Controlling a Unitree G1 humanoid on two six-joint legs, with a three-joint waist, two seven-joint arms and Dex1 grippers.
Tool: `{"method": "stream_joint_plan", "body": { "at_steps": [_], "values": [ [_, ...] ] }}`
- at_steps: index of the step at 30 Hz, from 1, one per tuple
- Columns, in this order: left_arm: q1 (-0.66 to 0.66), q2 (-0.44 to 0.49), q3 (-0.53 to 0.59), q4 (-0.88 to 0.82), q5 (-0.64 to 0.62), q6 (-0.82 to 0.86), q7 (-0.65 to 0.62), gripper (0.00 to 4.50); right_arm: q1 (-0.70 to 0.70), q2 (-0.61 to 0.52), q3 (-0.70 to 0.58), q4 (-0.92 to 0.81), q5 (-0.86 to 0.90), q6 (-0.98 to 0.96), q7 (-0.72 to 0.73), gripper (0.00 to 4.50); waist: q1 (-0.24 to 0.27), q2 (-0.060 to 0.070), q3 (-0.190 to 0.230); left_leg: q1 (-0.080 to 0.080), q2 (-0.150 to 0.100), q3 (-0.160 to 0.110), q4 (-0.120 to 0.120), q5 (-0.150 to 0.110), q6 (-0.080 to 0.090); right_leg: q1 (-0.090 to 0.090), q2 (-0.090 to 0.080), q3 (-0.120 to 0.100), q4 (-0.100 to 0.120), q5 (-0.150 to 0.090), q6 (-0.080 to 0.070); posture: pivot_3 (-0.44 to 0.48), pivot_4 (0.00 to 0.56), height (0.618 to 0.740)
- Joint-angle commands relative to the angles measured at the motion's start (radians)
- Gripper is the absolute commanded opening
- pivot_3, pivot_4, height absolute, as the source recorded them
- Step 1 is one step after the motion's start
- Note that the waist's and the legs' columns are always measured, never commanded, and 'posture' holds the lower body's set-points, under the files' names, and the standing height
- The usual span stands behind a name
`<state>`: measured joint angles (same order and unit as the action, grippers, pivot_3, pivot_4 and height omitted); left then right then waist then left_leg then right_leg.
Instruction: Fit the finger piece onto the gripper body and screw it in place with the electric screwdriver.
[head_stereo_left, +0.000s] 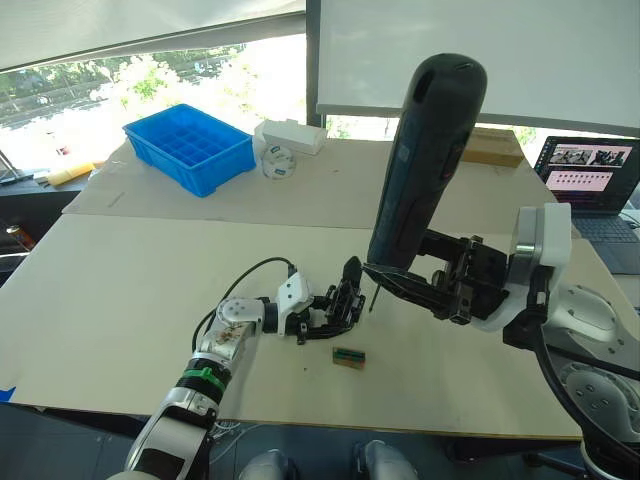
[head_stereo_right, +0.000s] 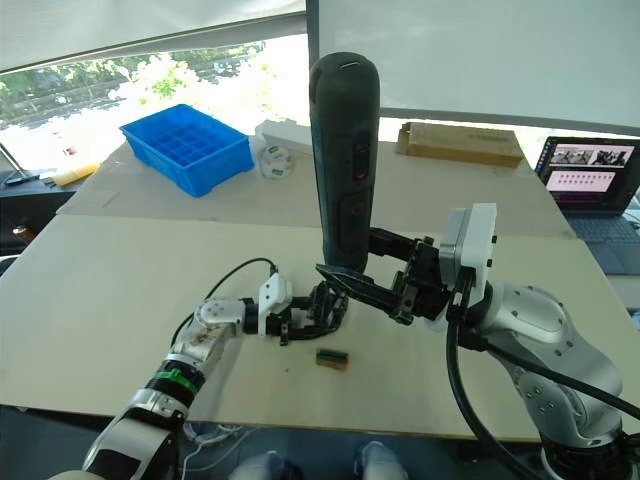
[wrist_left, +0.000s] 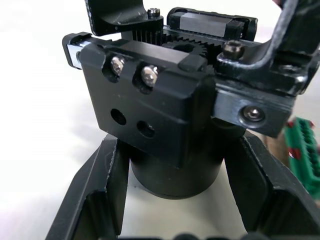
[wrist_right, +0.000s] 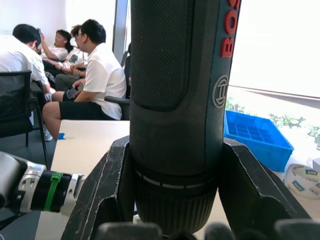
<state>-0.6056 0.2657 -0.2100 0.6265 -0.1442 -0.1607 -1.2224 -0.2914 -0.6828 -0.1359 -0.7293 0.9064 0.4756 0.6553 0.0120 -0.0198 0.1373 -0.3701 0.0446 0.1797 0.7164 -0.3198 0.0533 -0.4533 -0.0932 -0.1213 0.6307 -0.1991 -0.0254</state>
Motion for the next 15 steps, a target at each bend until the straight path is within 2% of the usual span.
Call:
{"method": "stream_joint_plan", "body": {
  "at_steps": [1, 7, 9, 11, 12, 15],
  "values": [
    [-0.043, -0.004, 0.005, 0.057, 0.011, -0.061, -0.013, 2.27, -0.001, -0.011, -0.042, -0.049, 0.044, -0.005, 0.000, 1.91, -0.001, 0.000, 0.000, 0.000, 0.000, 0.000, 0.000, 0.000, 0.000, 0.000, 0.000, 0.000, 0.000, 0.000, 0.000, 0.000, 0.150, 0.740],
    [-0.049, -0.017, 0.007, 0.116, 0.008, -0.088, -0.028, 2.27, 0.006, -0.018, -0.045, -0.058, 0.057, 0.001, -0.007, 1.91, -0.001, 0.000, 0.000, 0.000, 0.000, 0.000, 0.001, -0.001, 0.001, 0.000, -0.001, 0.000, 0.000, 0.000, 0.000, 0.000, 0.150, 0.740],
    [-0.048, -0.023, 0.018, 0.117, -0.006, -0.077, -0.031, 3.30, 0.007, -0.019, -0.045, -0.059, 0.059, 0.001, -0.008, 1.91, 0.000, 0.000, 0.000, 0.000, 0.000, 0.000, 0.001, -0.001, 0.001, 0.000, -0.001, 0.000, 0.000, 0.000, 0.000, 0.000, 0.150, 0.740],
    [-0.048, -0.026, 0.029, 0.113, -0.010, -0.072, -0.022, 4.18, 0.008, -0.020, -0.046, -0.060, 0.061, 0.002, -0.009, 1.91, 0.000, 0.000, 0.000, 0.000, 0.000, 0.000, 0.001, -0.001, 0.001, 0.000, -0.001, 0.000, 0.000, 0.000, 0.000, 0.000, 0.150, 0.740],
    [-0.048, -0.025, 0.033, 0.111, -0.005, -0.079, -0.006, 4.48, 0.009, -0.020, -0.046, -0.061, 0.063, 0.002, -0.009, 1.91, 0.000, 0.000, 0.000, 0.000, 0.000, 0.000, 0.001, -0.001, 0.001, 0.000, -0.001, 0.000, 0.000, 0.000, 0.000, 0.000, 0.150, 0.740],
    [-0.037, -0.012, 0.045, 0.083, 0.000, -0.091, 0.025, 4.48, 0.011, -0.023, -0.045, -0.062, 0.068, 0.004, -0.011, 1.91, -0.001, 0.000, 0.000, 0.000, 0.000, -0.001, 0.001, -0.001, 0.001, 0.000, -0.001, 0.000, 0.000, 0.000, 0.000, 0.000, 0.150, 0.740]
  ]
}}
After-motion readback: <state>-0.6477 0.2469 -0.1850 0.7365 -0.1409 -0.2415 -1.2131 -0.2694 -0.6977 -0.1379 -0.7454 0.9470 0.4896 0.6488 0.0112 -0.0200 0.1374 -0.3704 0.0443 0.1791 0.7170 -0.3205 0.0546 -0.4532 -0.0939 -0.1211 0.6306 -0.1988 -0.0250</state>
